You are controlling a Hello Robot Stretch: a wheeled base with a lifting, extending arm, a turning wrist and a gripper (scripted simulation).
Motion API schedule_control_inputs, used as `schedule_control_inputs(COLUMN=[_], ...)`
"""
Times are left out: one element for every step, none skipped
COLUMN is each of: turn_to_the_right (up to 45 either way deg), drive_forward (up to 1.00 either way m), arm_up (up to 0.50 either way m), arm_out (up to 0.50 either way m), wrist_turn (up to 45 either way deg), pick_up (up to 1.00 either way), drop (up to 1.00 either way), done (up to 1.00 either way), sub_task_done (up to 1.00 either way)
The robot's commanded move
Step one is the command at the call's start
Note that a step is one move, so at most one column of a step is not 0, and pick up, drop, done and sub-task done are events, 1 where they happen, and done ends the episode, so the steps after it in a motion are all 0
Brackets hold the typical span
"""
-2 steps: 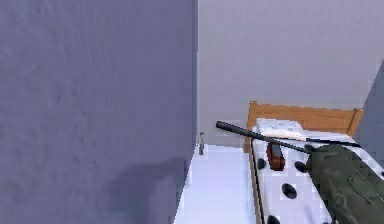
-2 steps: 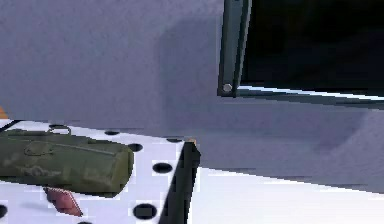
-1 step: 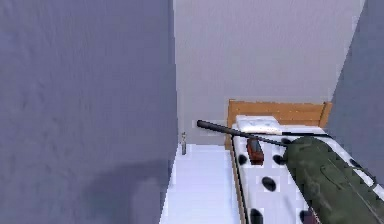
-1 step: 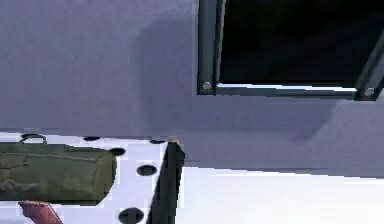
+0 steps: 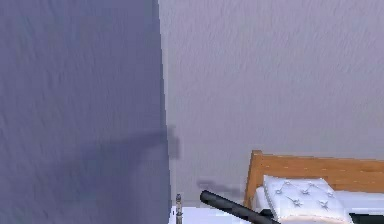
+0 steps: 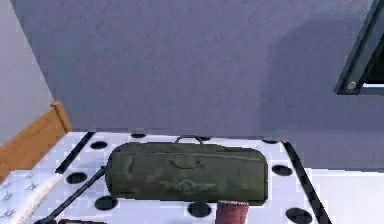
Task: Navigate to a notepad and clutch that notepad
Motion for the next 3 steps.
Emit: schedule_control_inputs(turn_to_the_right=[15.0, 0.0, 0.0], drive_forward=[0.00, 0.00, 0.00], arm_up=[0.00, 0.50, 0.00], arm_out=[0.00, 0.00, 0.26], wrist_turn=[0.0, 0.0, 0.0], pick_up=[0.00, 0.00, 0.00], drop=[0.00, 0.00, 0.00], done=[0.00, 0.00, 0.00], sub_task_done=[0.00, 0.00, 0.00])
